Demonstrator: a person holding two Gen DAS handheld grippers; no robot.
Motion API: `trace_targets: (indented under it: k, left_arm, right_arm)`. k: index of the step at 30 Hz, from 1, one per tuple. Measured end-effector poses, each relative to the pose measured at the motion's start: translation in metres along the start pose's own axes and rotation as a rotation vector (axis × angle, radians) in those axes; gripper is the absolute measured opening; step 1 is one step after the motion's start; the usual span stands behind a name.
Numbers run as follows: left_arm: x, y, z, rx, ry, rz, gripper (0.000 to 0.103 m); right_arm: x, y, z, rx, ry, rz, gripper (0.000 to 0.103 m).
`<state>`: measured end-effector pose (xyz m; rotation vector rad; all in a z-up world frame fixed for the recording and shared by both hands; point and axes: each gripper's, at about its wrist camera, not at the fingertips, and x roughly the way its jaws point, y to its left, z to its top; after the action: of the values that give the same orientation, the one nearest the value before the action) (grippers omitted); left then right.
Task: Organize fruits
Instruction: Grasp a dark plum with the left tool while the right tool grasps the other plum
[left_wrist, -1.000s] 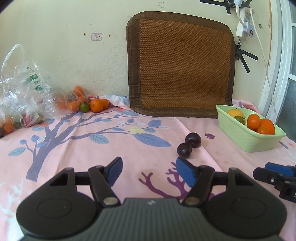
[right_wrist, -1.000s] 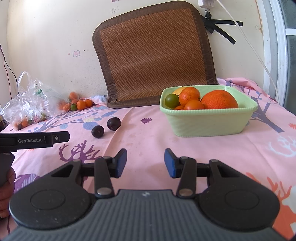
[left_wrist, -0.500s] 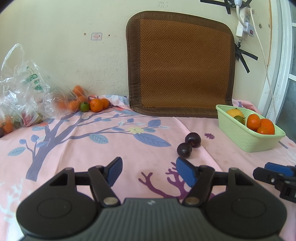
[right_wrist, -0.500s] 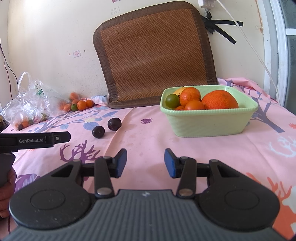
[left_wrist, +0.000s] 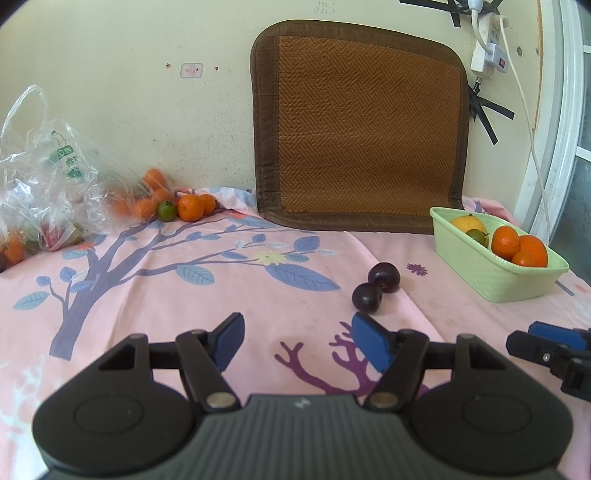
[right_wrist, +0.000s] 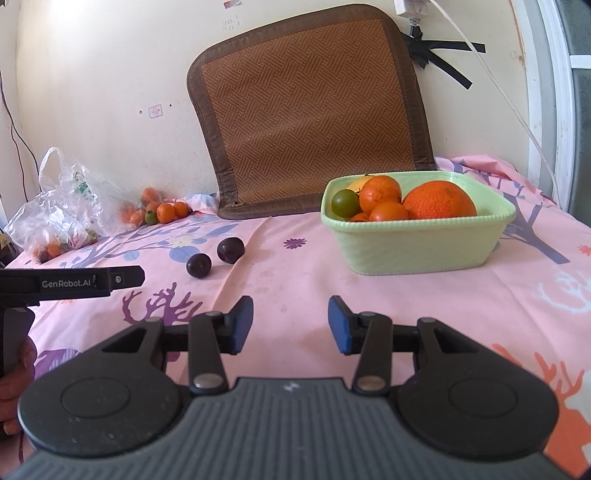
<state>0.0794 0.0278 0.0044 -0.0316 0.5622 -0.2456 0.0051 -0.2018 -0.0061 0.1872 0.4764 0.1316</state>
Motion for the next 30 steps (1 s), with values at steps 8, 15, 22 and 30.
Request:
trace_targets:
  k: [8, 15, 22, 30]
  left_arm:
    - [0.002, 0.003, 0.001, -0.009, 0.019, -0.027, 0.066]
    - [0.012, 0.001, 0.006, -0.008, 0.062, -0.089, 0.066]
    - [0.036, -0.026, 0.023, 0.08, 0.089, -0.136, 0.064]
    - [0.068, -0.033, 0.032, 0.108, 0.134, -0.143, 0.024]
  right_arm:
    - [-0.001, -0.001, 0.0, 0.002, -0.006, 0.01, 0.048]
    - [-0.003, -0.002, 0.0, 0.006, -0.01, 0.031, 0.047]
    - [-0.003, -0.003, 0.001, 0.008, -0.009, 0.052, 0.047]
    - [0.004, -0.005, 0.012, 0.015, 0.006, 0.107, 0.047]
